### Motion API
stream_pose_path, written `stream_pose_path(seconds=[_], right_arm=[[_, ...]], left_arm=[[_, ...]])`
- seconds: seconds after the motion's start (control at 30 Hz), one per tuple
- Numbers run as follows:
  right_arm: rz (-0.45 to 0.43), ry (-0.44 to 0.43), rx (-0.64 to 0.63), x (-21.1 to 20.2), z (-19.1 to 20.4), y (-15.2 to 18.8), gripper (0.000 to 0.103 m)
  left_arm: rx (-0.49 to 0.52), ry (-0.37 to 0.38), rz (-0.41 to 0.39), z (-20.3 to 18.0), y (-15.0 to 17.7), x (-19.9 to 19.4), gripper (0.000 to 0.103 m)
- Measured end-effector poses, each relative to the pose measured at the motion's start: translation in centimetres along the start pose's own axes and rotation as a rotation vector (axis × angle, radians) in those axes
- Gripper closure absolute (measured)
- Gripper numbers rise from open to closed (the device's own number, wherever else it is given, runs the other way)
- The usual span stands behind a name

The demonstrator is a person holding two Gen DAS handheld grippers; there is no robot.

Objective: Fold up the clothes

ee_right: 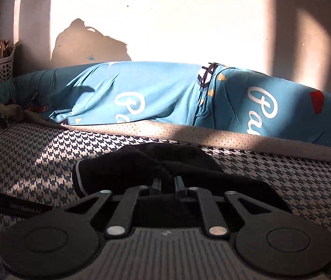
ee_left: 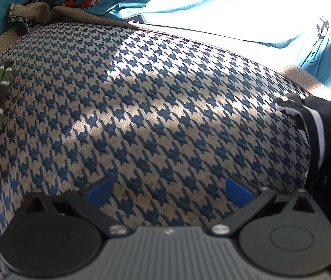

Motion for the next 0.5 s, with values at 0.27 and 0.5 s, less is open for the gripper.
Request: stream_pose_path(seconds=[0.27,0.5], right_arm=[[-0.079,0.137,0.281,-2.4,-8.6,-2.2,0.092],[-0.047,0.356,0.476,-3.8,-15.6,-0.7,0.092]], left_arm=[[0.058,0.003,-0.001,-1.2,0.4,0.2,0.000],[0.088,0.005,-0.004,-1.9,0.6,0.3,0.000]])
Point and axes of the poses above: each gripper's, at about its wrist camera, not at the fingertips, and x roughly the way its jaws point, z to its left, y to its underside, the point moved 4 cm from there along x, roughly the way its jaws point, and after that the axes turned 1 degree about x, right-handed, at the moved point
